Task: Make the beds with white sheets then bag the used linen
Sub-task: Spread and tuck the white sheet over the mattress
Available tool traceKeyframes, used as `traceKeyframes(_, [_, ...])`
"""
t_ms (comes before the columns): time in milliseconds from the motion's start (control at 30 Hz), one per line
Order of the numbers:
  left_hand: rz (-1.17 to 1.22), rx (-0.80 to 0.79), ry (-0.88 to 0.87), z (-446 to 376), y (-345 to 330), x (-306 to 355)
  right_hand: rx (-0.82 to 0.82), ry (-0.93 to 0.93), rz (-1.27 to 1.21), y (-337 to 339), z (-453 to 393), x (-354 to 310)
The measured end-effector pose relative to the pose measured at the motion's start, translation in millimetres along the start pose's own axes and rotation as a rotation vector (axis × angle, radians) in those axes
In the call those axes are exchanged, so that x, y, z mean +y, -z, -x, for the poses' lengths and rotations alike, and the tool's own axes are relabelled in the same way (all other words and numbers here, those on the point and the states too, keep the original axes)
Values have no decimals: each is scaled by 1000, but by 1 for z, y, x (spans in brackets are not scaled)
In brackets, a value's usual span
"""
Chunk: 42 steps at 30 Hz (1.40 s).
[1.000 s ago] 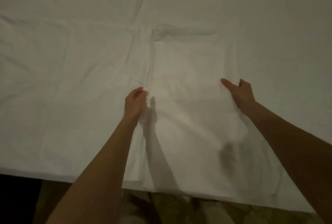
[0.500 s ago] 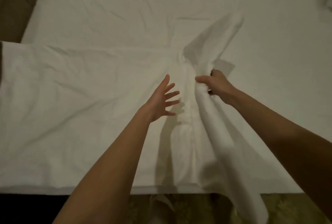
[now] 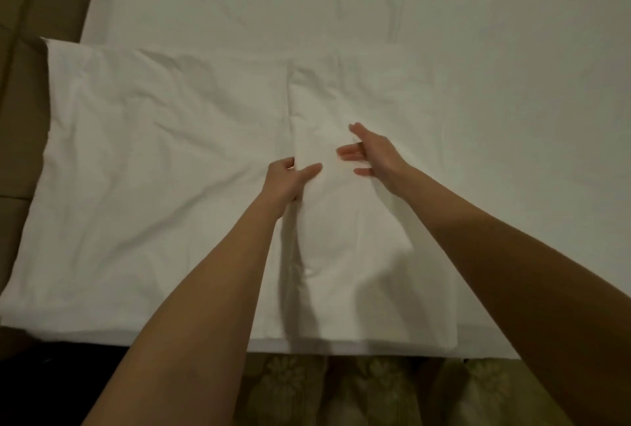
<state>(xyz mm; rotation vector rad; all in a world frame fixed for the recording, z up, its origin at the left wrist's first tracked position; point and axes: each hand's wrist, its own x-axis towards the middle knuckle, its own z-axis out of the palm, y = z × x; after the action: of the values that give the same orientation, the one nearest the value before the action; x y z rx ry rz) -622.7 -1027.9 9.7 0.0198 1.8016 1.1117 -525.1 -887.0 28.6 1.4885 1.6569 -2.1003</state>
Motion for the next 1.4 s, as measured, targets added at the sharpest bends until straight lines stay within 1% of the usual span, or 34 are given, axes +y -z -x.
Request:
traceKeyframes(67, [-79, 27, -77, -11, 4, 0, 160, 42, -7, 19, -1, 16])
traceKeyframes(133, [-147, 15, -124, -23, 13, 9, 311, 96, 73, 47, -1, 33])
traceKeyframes(167, [-154, 19, -136, -26, 18, 13, 378, 108, 139, 62, -1, 41])
traceKeyframes(233, [-94, 67, -146, -29, 25, 12, 488, 102, 267, 90, 2, 52])
traceKeyframes(267, [-40, 89, -121, -28, 26, 6, 528, 77, 315, 101, 3, 58])
traceKeyframes(333, [43, 89, 12, -23, 24, -19, 548, -57, 319, 118, 5, 77])
traceKeyframes(400, [66, 41, 174, -14, 17, -43, 476, -235, 184, 124, 11, 99])
traceKeyframes(467, [16, -26, 245, -6, 11, -60, 418, -335, 34, 123, 17, 120])
traceKeyframes(533, [-51, -51, 243, -2, 7, -69, 398, -325, -55, 118, 22, 132])
traceKeyframes(567, [-77, -32, 236, -2, 6, -70, 381, -311, -75, 116, 25, 135])
traceKeyframes(600, [-93, -10, 232, -3, 5, -70, 352, -298, -85, 114, 27, 136])
traceKeyframes(667, [-86, -17, 228, -3, 2, -68, 302, -272, -69, 114, 28, 139])
traceKeyframes(733, [-37, -31, 225, 2, 0, -71, 308, -233, -67, 118, 28, 141])
traceKeyframes(800, [-58, 6, 226, 14, 5, -82, 329, -197, -98, 119, 30, 148])
traceKeyframes(833, [-88, 11, 234, 23, 8, -90, 321, -190, -122, 116, 34, 154])
traceKeyframes(900, [-159, -38, 266, 42, 11, -105, 247, -229, -166, 110, 45, 168])
traceKeyframes(967, [-219, -75, 304, 53, 7, -114, 153, -289, -149, 105, 57, 178])
traceKeyframes(1033, [-193, -59, 308, 59, 0, -118, 86, -279, -123, 109, 64, 176])
traceKeyframes(1133, [-123, 77, 287, 68, -6, -126, 58, -228, -151, 114, 65, 173])
traceKeyframes(1200, [-141, 170, 287, 80, -6, -143, 39, -245, -120, 115, 71, 184])
traceKeyframes(1233, [-173, 179, 305, 87, -5, -152, 2, -281, -67, 116, 77, 192])
traceKeyframes(1300, [-252, 125, 391, 96, -3, -161, -133, -393, 55, 119, 93, 207])
traceKeyframes(1367, [-316, 23, 500, 98, 0, -156, -254, -502, 165, 124, 105, 216])
traceKeyframes(1400, [-348, -36, 554, 97, 2, -148, -286, -531, 208, 126, 105, 216])
